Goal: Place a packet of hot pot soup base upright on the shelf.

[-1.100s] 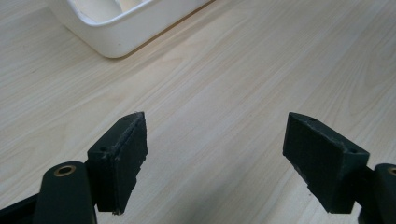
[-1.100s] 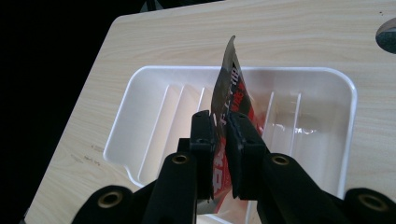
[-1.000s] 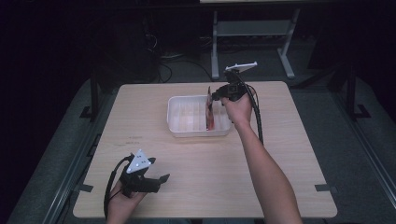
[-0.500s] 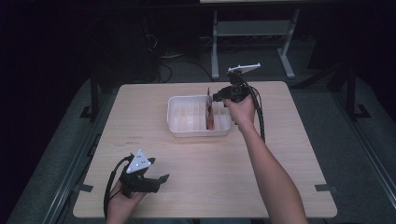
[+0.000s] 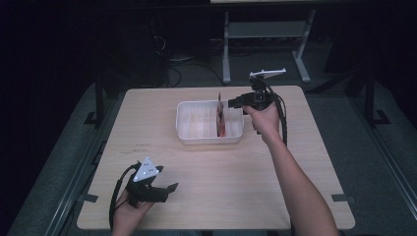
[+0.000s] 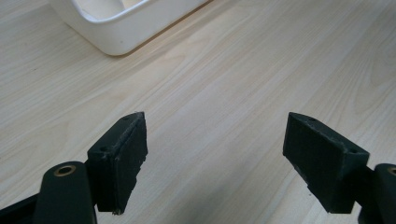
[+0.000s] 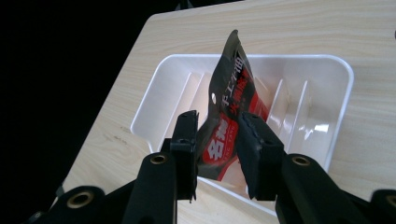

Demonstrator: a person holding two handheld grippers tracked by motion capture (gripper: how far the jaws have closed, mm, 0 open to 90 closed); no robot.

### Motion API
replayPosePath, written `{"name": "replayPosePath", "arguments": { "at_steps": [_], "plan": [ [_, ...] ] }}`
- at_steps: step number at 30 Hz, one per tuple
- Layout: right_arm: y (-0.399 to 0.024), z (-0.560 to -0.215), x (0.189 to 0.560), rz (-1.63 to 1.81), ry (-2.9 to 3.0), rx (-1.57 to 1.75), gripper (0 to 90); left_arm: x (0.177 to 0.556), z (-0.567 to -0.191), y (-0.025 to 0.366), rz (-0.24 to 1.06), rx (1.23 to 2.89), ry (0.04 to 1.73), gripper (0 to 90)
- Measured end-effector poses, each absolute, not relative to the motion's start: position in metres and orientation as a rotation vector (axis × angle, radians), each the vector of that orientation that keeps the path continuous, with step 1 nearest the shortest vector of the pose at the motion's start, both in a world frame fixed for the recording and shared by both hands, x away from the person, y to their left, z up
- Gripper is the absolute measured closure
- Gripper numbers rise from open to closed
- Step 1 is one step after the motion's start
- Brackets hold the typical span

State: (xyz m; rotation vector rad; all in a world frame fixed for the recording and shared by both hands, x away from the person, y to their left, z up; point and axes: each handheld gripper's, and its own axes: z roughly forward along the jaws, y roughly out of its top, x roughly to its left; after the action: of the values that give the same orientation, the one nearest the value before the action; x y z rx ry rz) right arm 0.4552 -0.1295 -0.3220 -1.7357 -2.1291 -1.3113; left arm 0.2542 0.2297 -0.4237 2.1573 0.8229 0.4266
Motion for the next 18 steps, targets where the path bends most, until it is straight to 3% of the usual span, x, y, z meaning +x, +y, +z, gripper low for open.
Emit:
{"name": "replayPosePath", "arguments": {
  "at_steps": [18],
  "plan": [
    [-0.152,-0.324,0.44,-1.337,-2.154,-1.657,54.7,0.255,-0.424,0.231,0.423,2.155,0.826,21.3]
  ]
}}
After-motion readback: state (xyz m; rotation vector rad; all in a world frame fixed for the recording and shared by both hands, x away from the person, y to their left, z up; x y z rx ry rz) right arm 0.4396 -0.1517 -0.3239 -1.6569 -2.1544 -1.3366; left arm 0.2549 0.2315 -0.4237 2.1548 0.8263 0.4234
